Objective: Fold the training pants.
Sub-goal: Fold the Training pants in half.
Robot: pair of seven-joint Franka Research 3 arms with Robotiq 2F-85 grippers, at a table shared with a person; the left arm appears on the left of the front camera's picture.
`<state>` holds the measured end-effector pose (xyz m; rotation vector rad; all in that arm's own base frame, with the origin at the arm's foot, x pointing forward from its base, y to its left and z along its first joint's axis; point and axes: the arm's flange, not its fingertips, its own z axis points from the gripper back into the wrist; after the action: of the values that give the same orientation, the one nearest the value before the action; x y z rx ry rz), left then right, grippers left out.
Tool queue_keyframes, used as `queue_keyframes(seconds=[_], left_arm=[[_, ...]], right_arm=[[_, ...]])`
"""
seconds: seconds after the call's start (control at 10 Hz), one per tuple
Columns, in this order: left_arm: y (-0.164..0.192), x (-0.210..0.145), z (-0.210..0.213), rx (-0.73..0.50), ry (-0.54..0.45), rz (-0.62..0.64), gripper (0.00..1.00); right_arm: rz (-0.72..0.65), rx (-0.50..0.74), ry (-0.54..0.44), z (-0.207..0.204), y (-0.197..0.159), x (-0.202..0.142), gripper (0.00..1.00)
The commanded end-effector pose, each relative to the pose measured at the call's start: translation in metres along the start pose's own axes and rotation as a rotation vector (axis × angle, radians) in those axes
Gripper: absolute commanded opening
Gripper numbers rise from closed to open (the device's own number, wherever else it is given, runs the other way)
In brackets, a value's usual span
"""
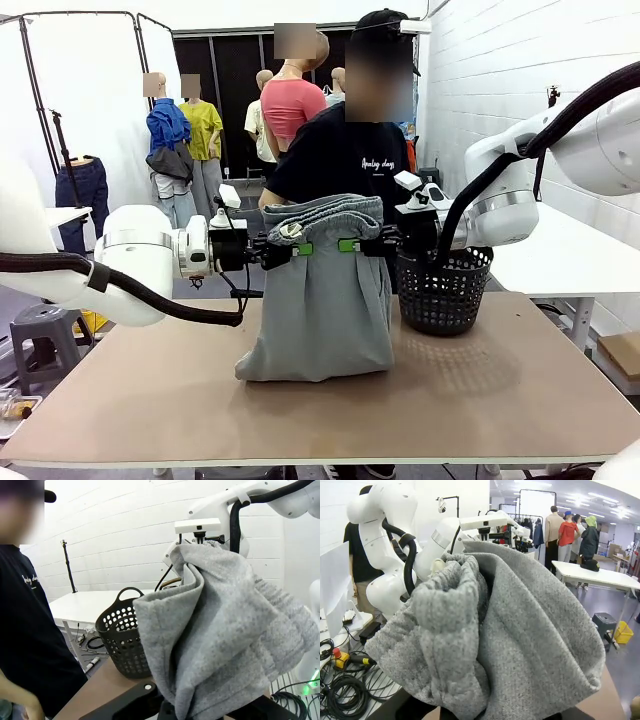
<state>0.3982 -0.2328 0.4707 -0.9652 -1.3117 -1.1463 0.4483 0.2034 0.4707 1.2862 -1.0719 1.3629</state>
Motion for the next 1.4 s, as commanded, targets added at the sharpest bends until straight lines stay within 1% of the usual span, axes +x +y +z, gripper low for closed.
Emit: queue_keyframes(seconds=[0.0, 1.3], left_arm=[[-0.0003, 0.0028, -0.0012, 0.011, 0.001, -0.006, 0.0], [-0.0003, 0.0028, -0.0012, 0.011, 0.001, -0.006, 0.0]], right_arm=[[-0.002, 0.003, -0.016, -0.0002, 0.0007, 0.0013, 0.0], [-0.002, 0.003, -0.016, -0.0002, 0.0007, 0.0013, 0.0]])
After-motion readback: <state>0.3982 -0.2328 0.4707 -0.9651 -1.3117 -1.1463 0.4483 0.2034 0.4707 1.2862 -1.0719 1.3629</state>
